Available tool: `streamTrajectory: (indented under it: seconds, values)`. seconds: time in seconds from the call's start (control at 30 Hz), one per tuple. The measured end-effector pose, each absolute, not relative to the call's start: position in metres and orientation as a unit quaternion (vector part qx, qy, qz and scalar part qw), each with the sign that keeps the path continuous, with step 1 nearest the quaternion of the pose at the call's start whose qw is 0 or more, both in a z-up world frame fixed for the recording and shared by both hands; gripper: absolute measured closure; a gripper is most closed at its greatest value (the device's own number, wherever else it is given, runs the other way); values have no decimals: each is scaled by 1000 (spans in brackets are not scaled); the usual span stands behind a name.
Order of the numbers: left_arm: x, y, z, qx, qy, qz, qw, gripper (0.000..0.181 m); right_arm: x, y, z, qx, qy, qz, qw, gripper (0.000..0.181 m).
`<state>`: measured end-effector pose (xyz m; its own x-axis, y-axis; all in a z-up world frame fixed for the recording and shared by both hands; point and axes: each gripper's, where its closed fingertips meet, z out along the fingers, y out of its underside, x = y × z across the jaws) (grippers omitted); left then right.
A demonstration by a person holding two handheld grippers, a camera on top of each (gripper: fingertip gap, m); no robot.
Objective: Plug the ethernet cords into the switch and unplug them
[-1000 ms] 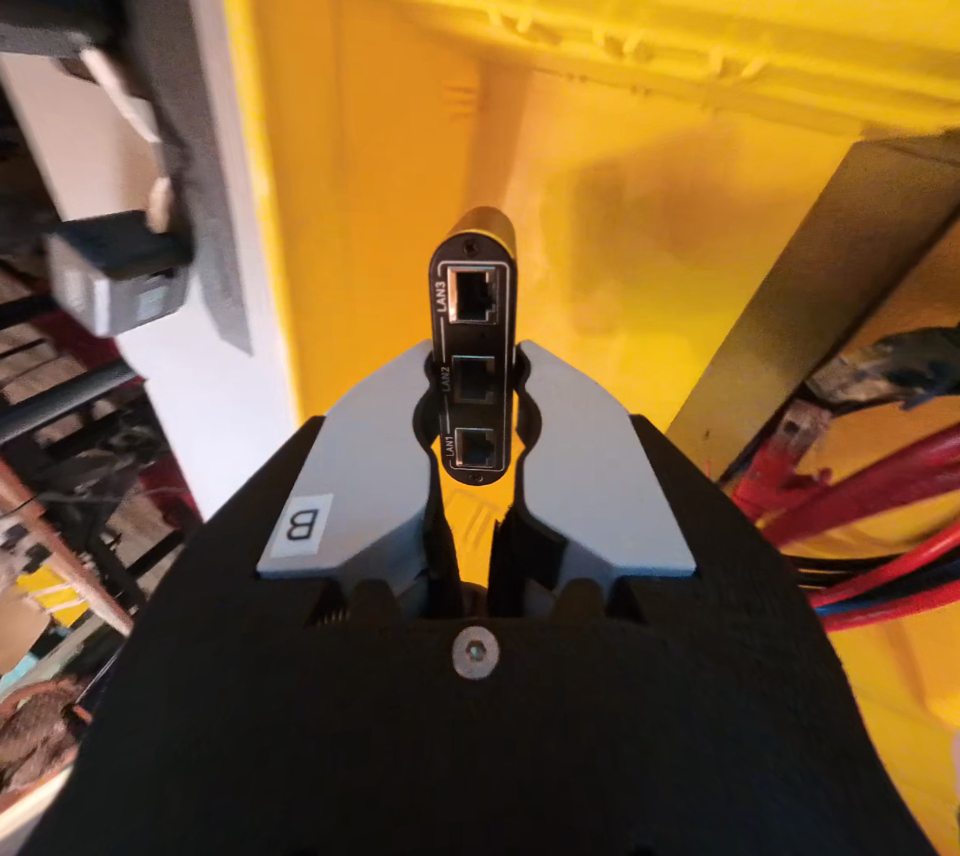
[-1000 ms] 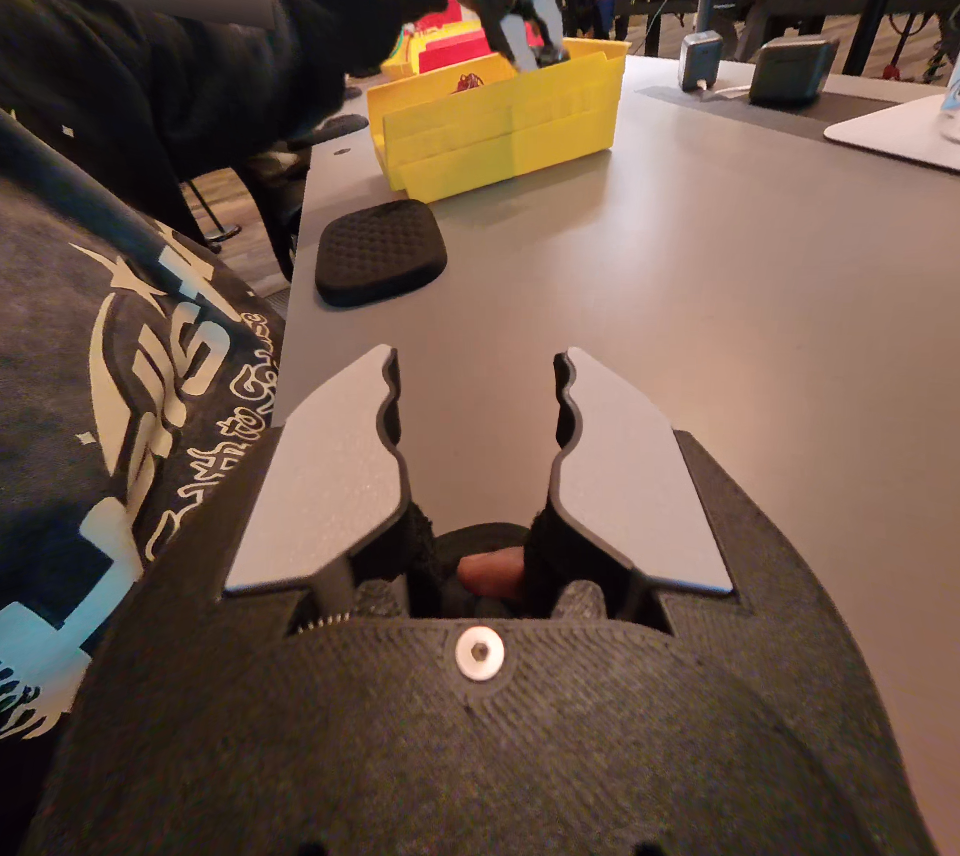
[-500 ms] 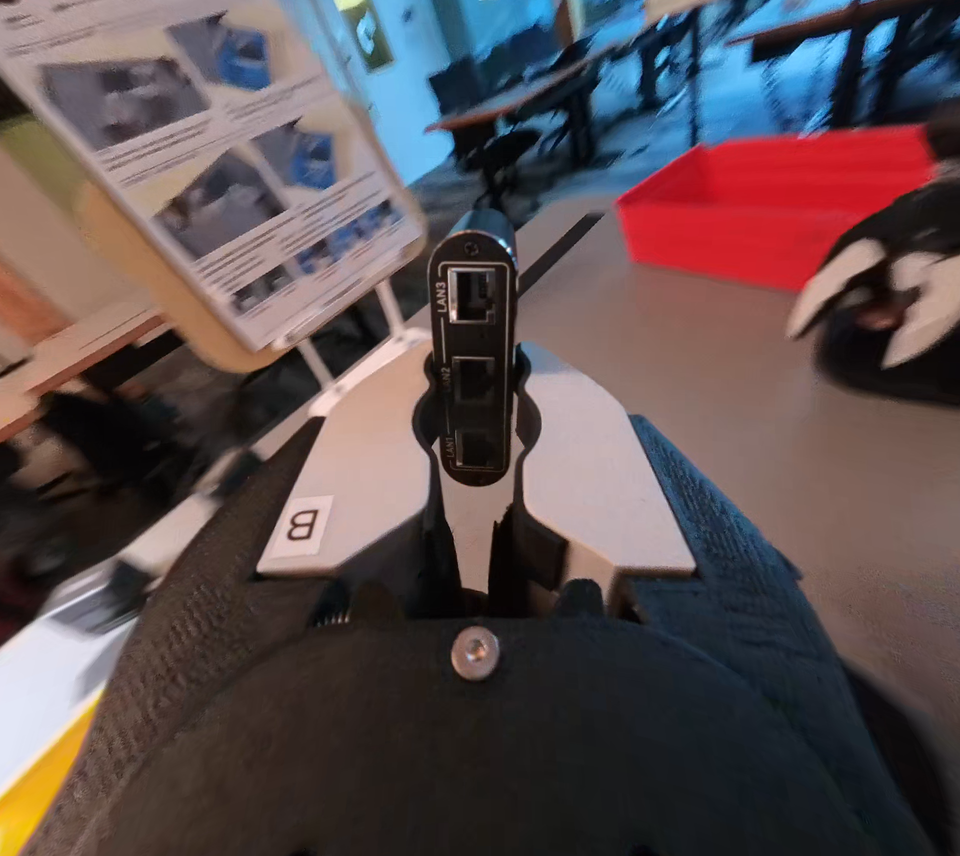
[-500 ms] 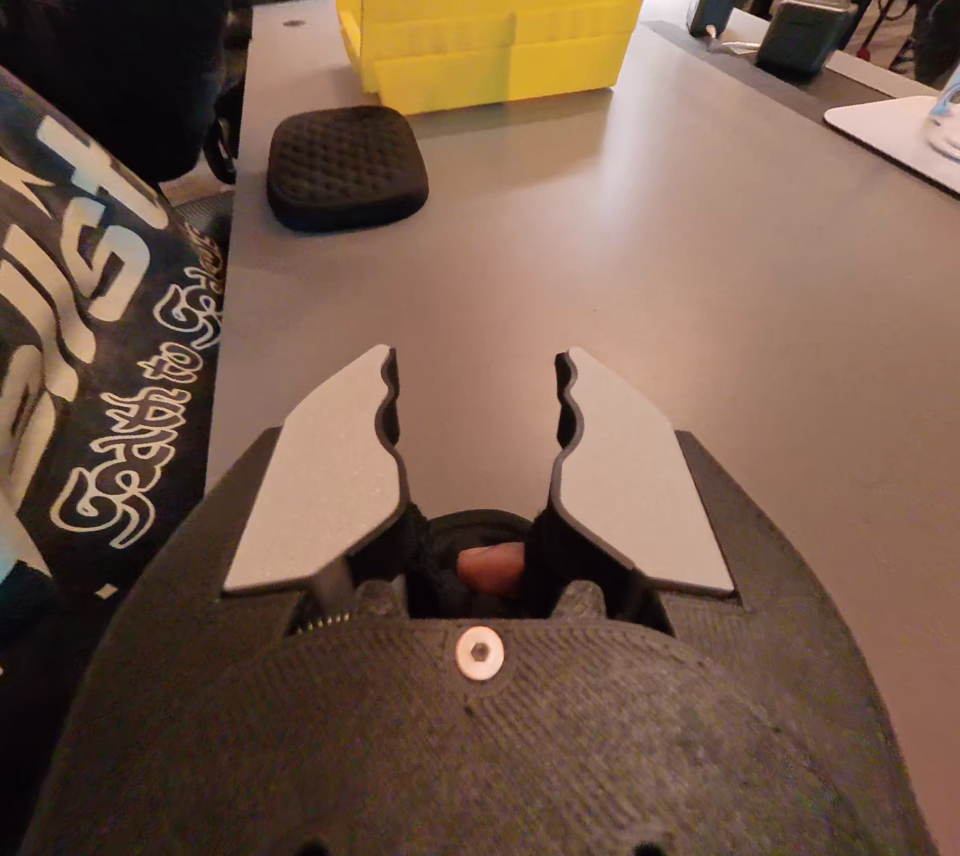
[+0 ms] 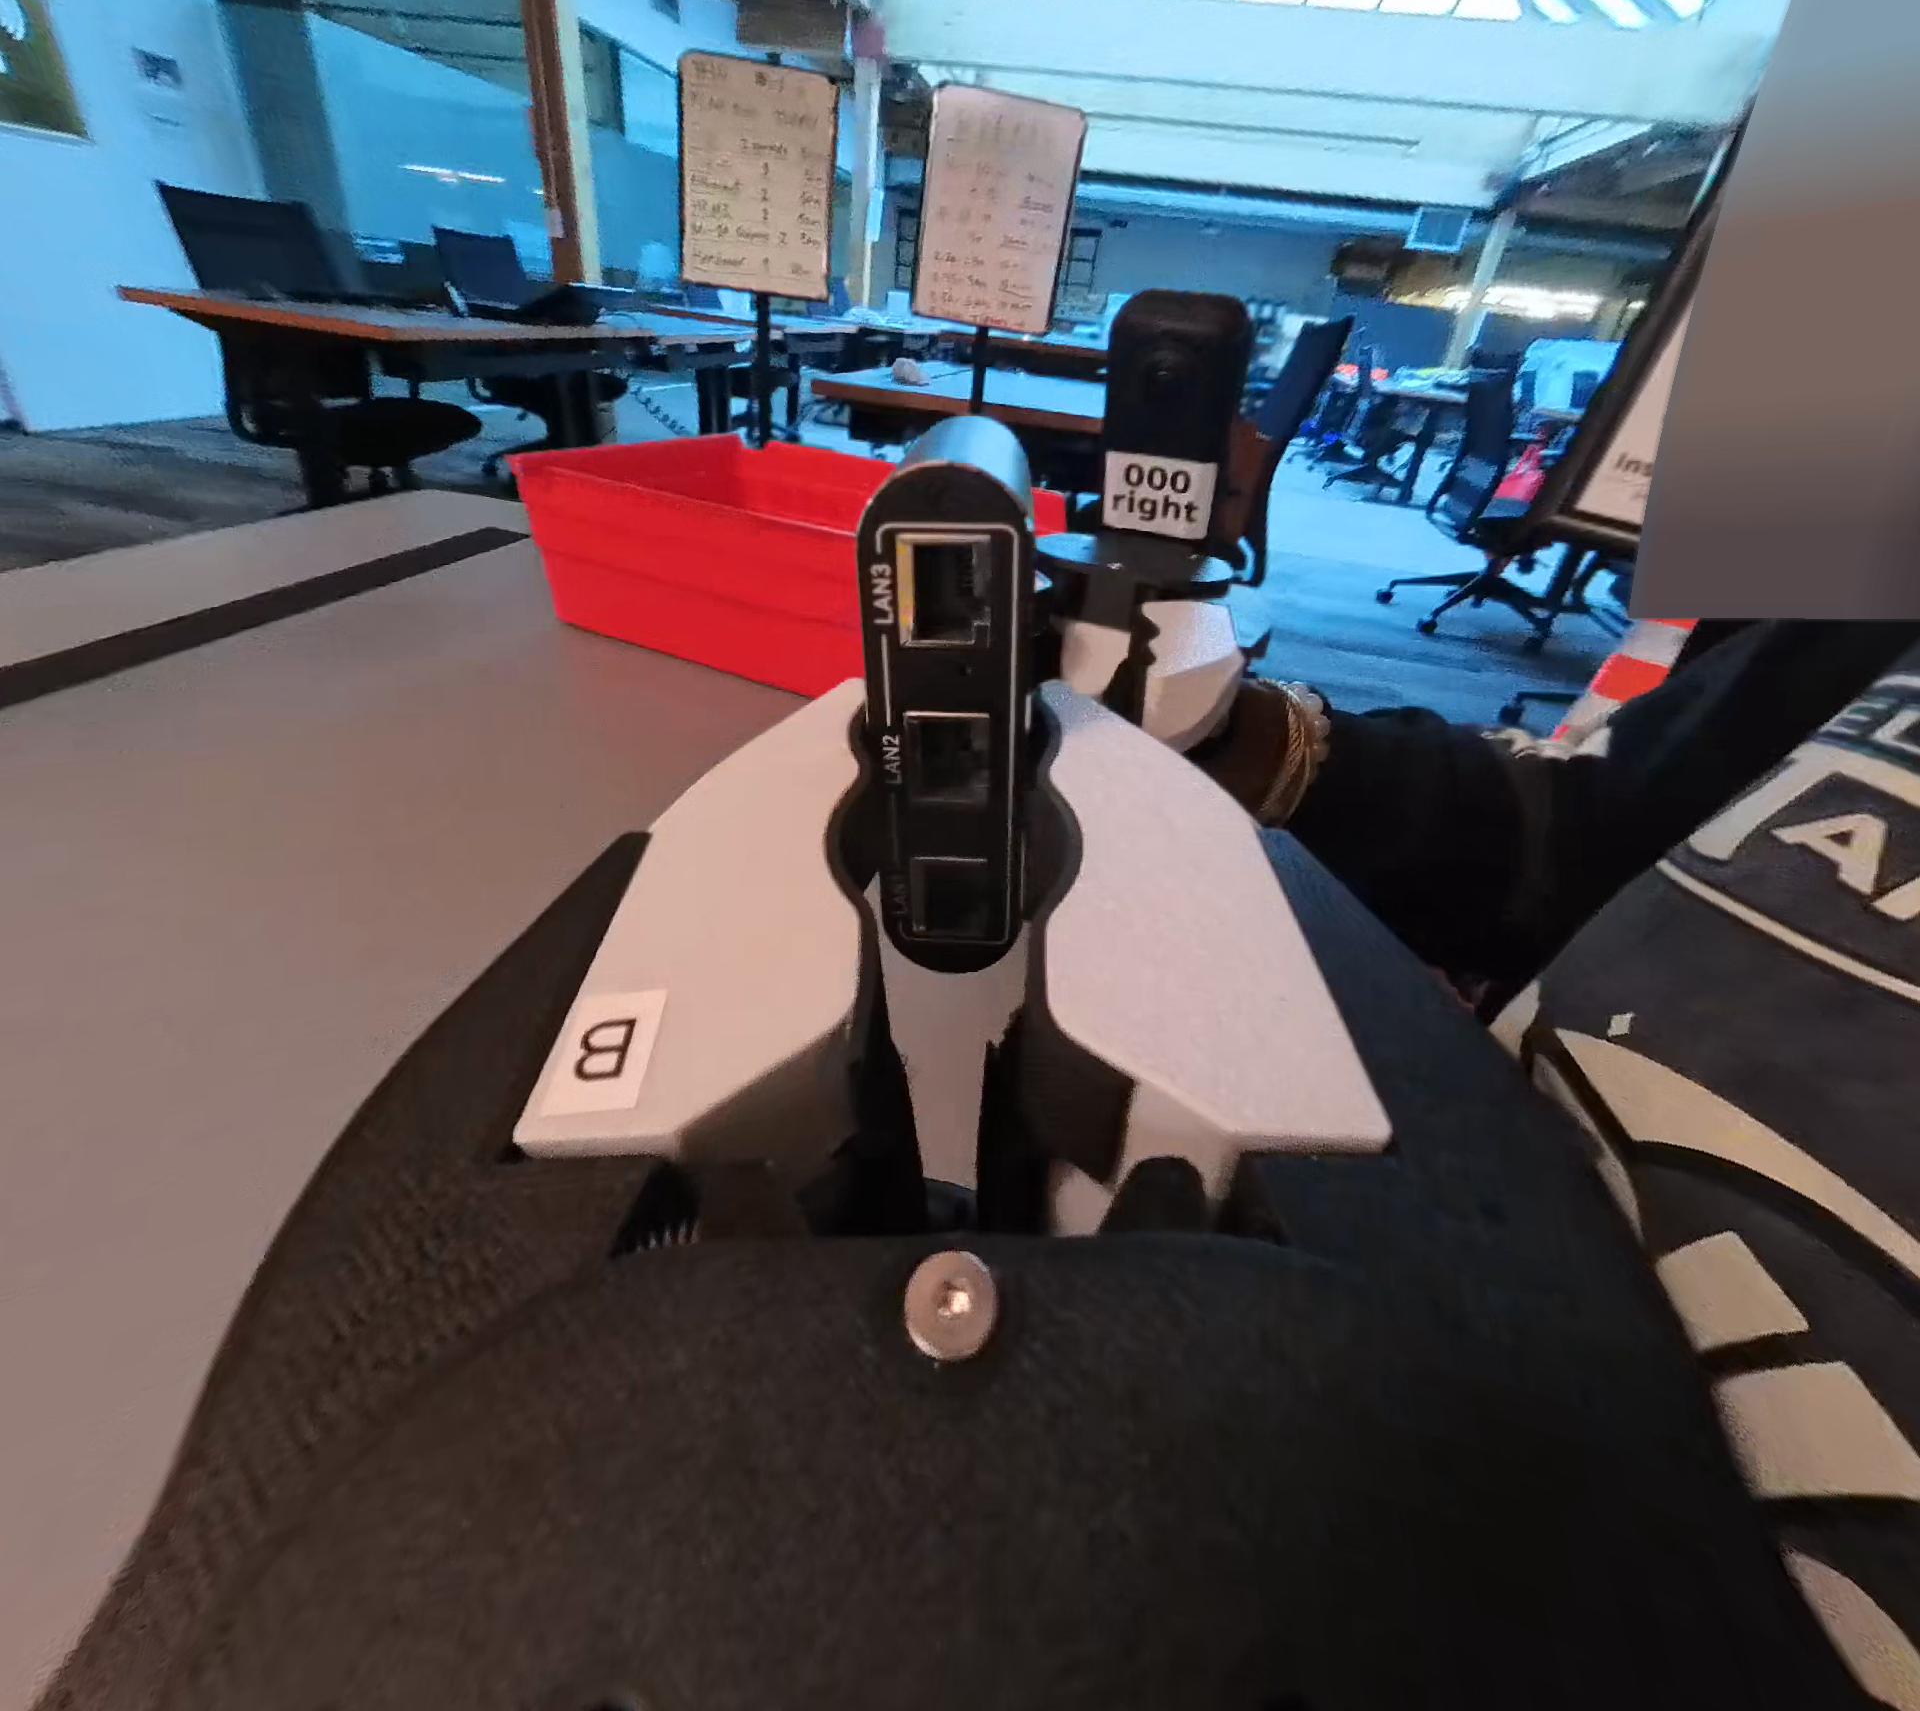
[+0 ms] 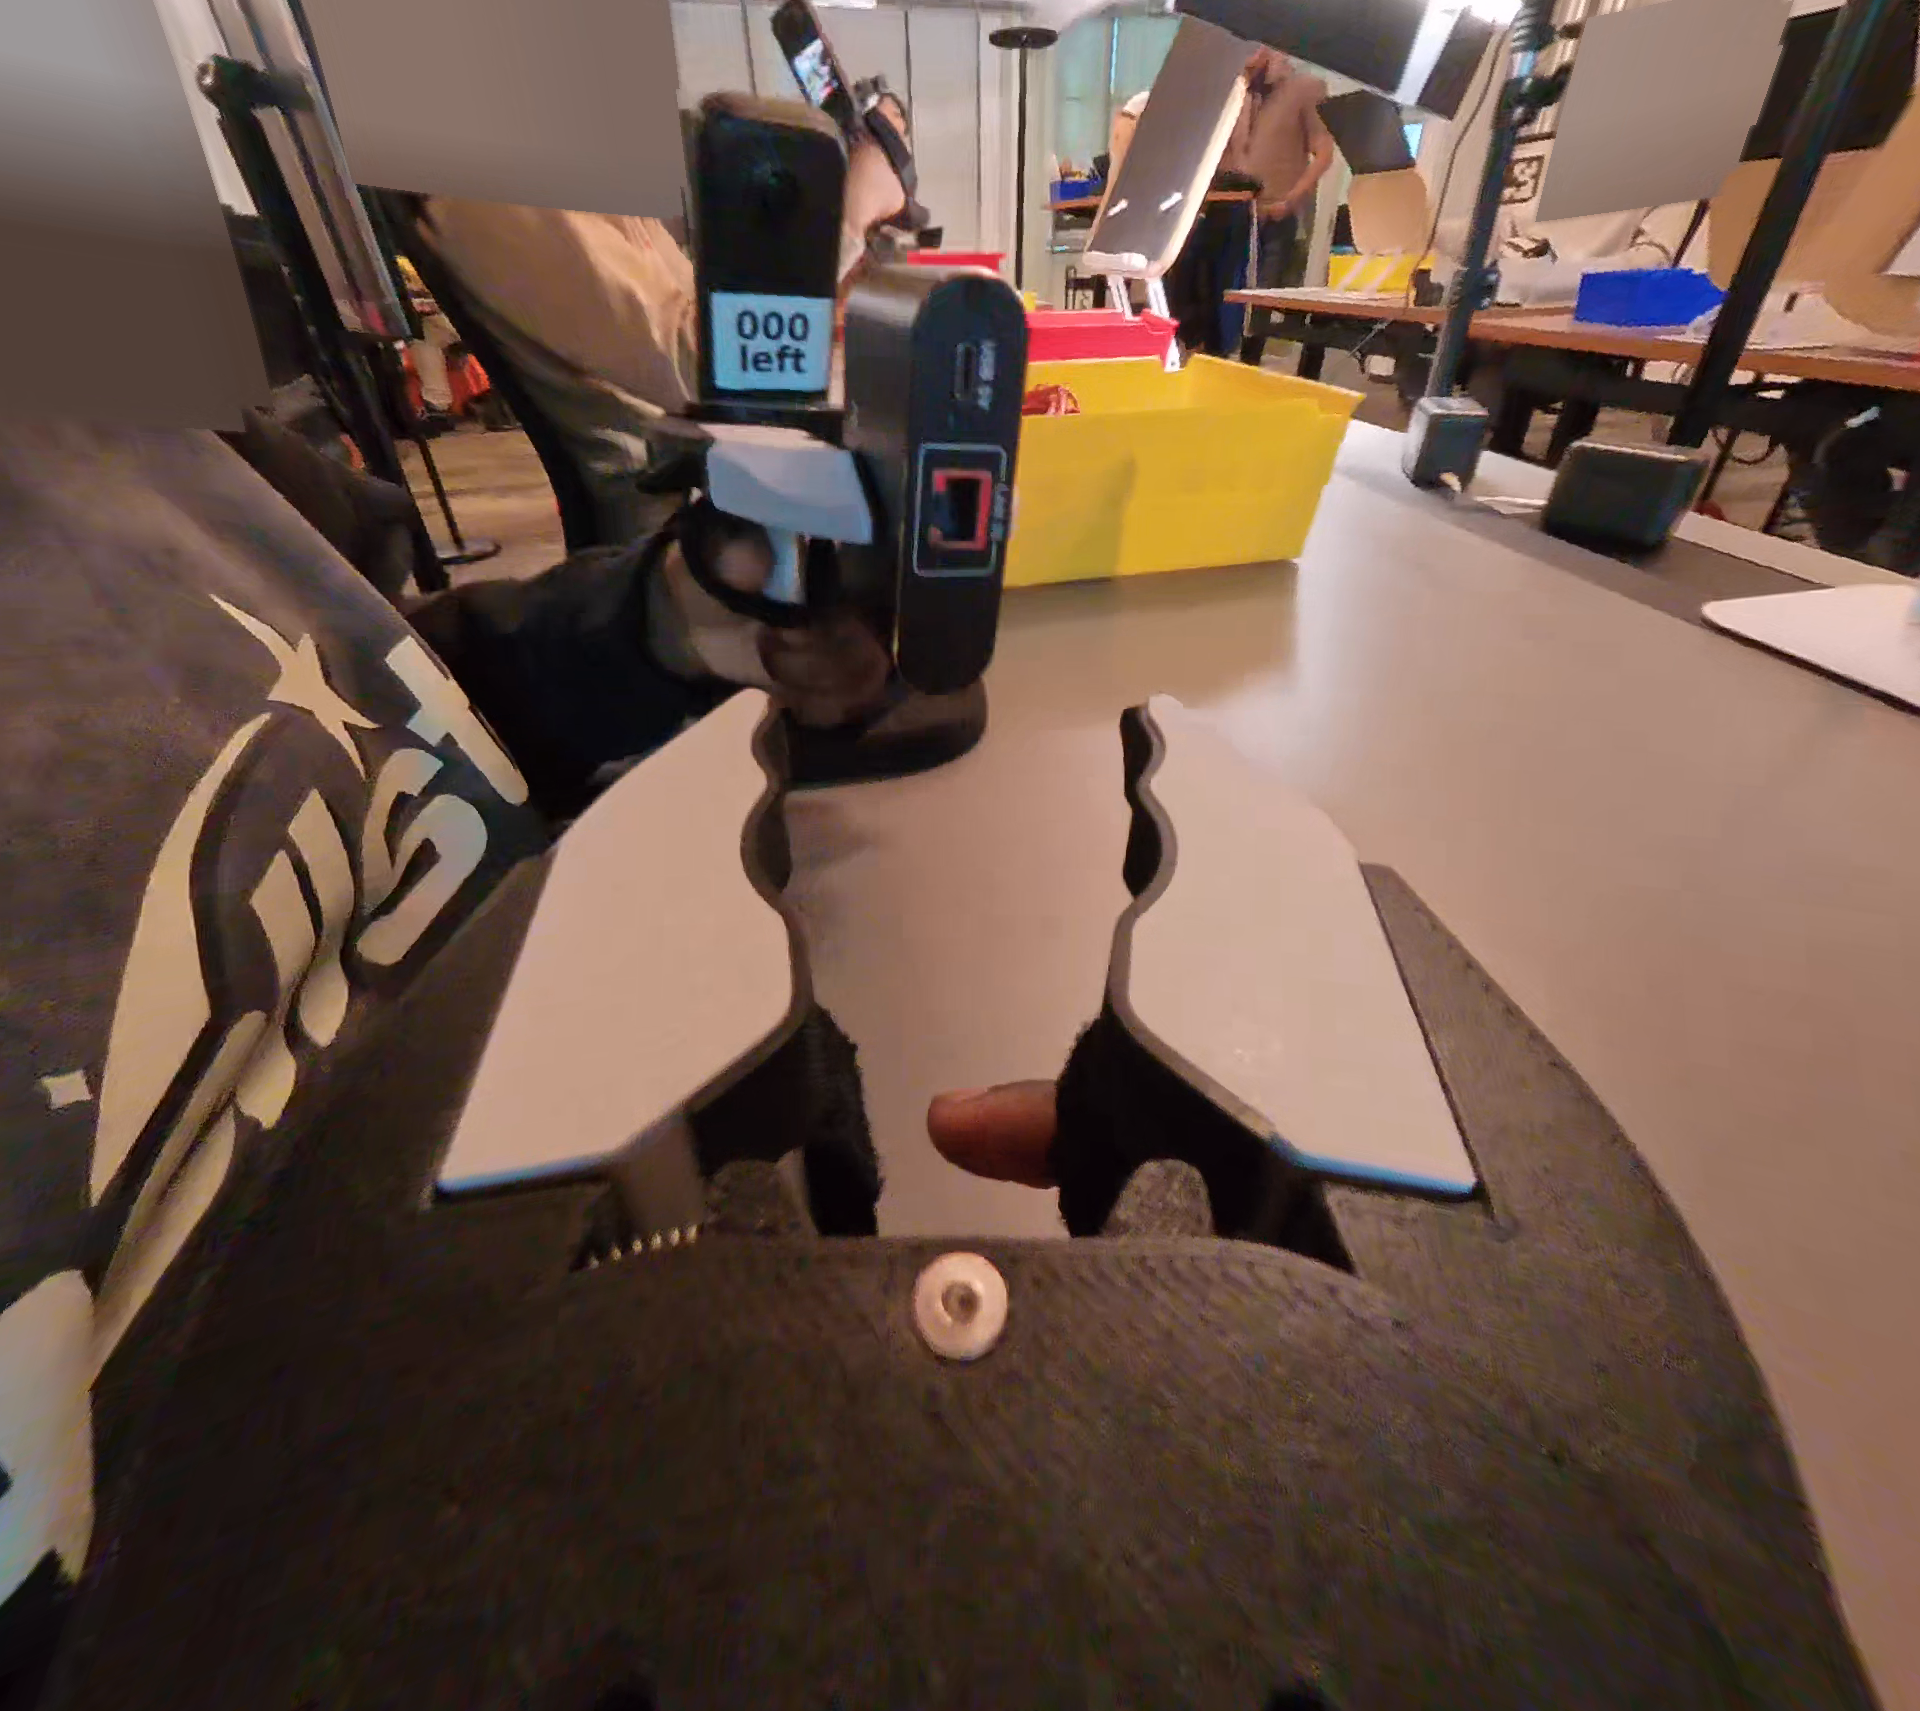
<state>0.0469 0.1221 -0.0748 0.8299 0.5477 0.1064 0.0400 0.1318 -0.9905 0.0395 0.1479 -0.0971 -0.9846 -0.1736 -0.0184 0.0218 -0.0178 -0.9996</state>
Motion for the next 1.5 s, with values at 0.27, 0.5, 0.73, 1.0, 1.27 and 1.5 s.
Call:
streamTrajectory:
  seconds: [0.27,0.5,0.73,1.0,1.27,1.5]
  values:
    - [52,134,-107,-678,-219,154,684,157,54,131,-100,-68,684,-721,89,124]
    - [61,142,-126,-719,-199,134,652,157,72,123,-106,-92,681,-721,91,130]
    - [67,149,-135,-740,-184,115,637,157,70,125,-103,-87,671,-731,89,151]
    - [77,157,-129,-729,-156,99,659,156,81,135,-90,-110,638,-751,126,157]
    - [81,158,-121,-706,-159,75,686,156,83,134,-91,-100,642,-744,154,157]
    - [71,135,-91,-560,-255,-94,783,158,69,139,-79,-84,616,-777,97,111]
